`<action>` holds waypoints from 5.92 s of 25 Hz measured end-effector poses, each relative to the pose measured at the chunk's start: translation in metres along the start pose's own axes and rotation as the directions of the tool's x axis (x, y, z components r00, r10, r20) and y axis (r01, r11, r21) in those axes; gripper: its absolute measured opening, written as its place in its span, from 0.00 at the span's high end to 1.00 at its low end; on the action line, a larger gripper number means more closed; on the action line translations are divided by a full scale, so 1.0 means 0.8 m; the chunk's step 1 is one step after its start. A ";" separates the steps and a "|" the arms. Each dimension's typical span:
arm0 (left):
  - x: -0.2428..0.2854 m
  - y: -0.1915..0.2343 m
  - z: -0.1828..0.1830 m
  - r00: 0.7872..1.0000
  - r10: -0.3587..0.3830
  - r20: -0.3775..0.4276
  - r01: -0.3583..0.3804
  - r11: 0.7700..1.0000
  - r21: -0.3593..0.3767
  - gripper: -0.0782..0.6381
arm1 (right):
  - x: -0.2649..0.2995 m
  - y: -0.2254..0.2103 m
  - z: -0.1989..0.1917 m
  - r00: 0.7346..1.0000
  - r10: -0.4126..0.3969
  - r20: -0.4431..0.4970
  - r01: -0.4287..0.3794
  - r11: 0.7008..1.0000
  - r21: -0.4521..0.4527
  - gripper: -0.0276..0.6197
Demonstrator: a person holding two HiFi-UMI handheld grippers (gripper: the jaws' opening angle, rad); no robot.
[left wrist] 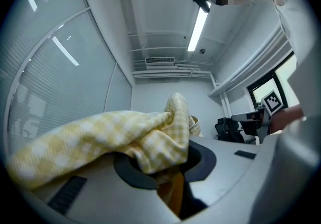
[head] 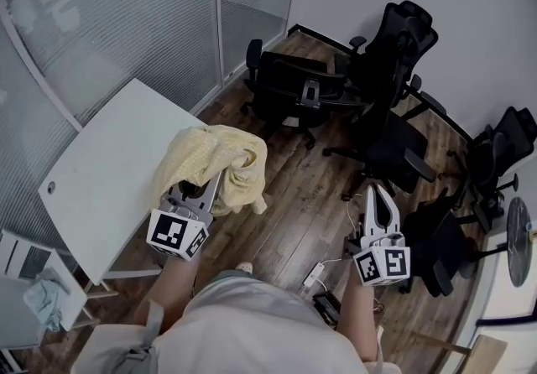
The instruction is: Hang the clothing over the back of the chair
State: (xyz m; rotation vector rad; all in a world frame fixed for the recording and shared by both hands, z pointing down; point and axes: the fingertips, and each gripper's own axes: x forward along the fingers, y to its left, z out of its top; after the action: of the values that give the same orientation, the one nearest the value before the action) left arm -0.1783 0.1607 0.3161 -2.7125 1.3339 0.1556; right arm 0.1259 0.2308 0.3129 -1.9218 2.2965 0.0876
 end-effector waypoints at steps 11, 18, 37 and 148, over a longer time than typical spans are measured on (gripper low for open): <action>0.097 0.052 -0.021 0.997 -0.075 -0.023 0.075 0.997 -0.017 0.78 | 0.096 -0.001 -0.003 0.999 -0.039 0.027 0.040 0.999 -0.026 0.92; 0.116 0.073 -0.026 0.995 -0.089 -0.035 0.087 0.995 -0.040 0.78 | 0.118 -0.006 -0.017 0.999 -0.047 -0.001 0.047 0.998 -0.030 0.92; 0.138 0.074 -0.034 0.994 -0.100 -0.050 0.098 0.994 -0.038 0.78 | 0.150 -0.024 -0.022 0.999 -0.042 0.018 0.042 0.999 -0.007 0.92; 0.574 0.210 -0.154 0.965 -0.239 -0.105 0.236 0.971 -0.033 0.78 | 0.608 -0.236 -0.070 0.997 -0.042 0.072 0.038 0.998 0.057 0.92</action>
State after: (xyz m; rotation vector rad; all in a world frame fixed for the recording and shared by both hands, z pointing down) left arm -0.0276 -0.3186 0.3628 -2.9067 1.0222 -0.0010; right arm 0.2244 -0.2843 0.3049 -1.9037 2.1898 0.0866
